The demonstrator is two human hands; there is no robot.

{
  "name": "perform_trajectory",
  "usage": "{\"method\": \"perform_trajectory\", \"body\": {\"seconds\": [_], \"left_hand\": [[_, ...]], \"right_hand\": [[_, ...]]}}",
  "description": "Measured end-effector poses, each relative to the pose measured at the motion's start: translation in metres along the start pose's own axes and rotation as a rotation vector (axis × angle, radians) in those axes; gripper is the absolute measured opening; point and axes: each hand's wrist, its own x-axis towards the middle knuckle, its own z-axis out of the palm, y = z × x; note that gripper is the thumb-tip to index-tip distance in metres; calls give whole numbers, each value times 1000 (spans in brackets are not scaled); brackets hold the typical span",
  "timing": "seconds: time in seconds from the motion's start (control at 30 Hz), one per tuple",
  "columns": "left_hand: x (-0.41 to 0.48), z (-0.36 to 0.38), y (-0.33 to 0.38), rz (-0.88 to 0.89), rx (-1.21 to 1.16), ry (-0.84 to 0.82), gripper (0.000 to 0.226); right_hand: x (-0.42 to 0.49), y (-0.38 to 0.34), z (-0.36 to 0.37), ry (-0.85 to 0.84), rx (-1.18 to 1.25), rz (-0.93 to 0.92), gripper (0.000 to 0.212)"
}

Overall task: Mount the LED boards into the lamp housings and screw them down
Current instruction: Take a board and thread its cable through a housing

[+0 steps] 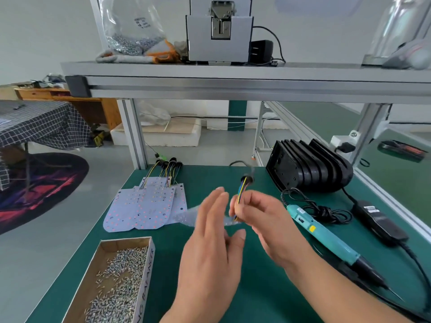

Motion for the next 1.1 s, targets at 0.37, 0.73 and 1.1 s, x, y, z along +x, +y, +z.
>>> {"method": "perform_trajectory", "body": {"seconds": [0.37, 0.73, 1.1], "left_hand": [[-11, 17, 24, 146, 372, -96, 13], [-15, 13, 20, 271, 359, 165, 20], [-12, -1, 10, 337, -42, 122, 26]], "right_hand": [[-39, -2, -14, 249, 243, 268, 65], [-16, 9, -40, 127, -144, 528, 102], [-8, -4, -66, 302, 63, 63, 41]]}}
